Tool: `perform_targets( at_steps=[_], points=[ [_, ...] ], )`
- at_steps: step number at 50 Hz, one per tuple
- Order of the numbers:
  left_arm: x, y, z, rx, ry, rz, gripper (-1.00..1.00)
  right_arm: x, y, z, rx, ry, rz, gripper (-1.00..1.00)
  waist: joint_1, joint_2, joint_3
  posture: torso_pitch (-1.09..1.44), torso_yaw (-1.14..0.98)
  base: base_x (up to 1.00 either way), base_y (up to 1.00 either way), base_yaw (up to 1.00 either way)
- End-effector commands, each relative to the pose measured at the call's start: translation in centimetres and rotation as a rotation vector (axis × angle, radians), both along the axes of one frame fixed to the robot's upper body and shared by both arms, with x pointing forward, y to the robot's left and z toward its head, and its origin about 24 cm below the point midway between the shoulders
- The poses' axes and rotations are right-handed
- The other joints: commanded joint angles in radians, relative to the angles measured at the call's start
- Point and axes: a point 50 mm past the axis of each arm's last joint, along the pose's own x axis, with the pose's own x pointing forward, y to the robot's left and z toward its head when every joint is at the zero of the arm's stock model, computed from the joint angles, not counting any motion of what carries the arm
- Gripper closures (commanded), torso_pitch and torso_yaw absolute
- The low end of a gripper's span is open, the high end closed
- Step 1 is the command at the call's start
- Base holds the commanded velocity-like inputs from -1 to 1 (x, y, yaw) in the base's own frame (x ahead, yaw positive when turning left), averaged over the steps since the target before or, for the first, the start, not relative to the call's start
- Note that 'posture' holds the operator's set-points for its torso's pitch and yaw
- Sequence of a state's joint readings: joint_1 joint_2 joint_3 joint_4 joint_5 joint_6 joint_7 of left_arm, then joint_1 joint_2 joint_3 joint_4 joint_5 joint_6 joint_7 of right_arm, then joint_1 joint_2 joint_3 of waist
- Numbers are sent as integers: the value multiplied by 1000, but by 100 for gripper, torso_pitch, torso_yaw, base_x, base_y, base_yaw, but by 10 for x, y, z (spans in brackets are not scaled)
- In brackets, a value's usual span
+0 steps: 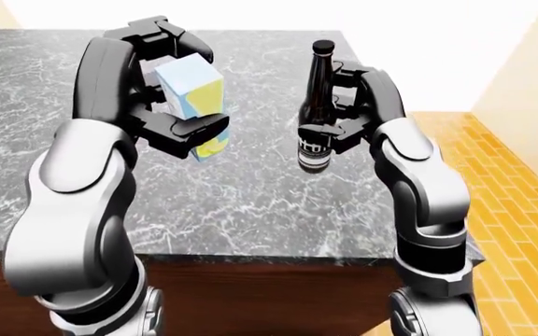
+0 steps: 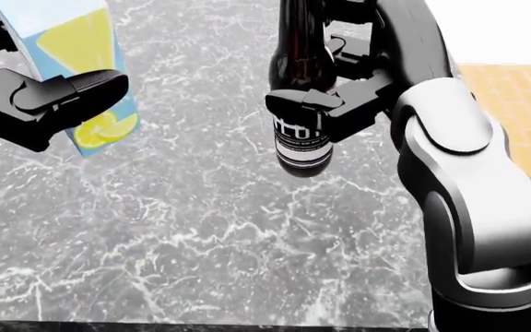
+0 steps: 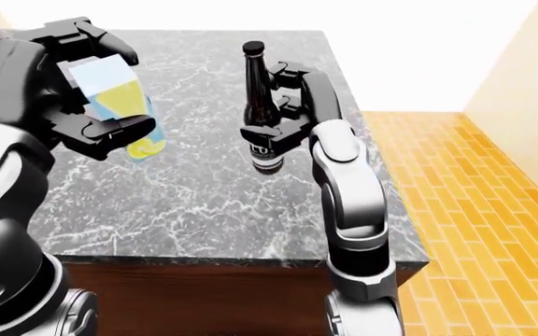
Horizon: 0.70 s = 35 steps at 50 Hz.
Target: Move the drinks to the dining counter.
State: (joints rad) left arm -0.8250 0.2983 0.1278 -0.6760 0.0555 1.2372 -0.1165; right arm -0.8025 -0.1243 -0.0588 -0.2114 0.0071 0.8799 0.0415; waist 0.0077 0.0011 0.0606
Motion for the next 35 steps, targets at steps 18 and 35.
perform_targets(
  at_steps=[18,35],
  points=[
    [-6,0,14,5,-107,13,100,0,0,7,21,-98,-6,100,-2,3,-40,0,0,0,0,0],
    [-7,-1,15,3,-111,12,100,3,-2,-3,20,-80,-12,100,-4,2,-44,0,0,0,0,0]
  ],
)
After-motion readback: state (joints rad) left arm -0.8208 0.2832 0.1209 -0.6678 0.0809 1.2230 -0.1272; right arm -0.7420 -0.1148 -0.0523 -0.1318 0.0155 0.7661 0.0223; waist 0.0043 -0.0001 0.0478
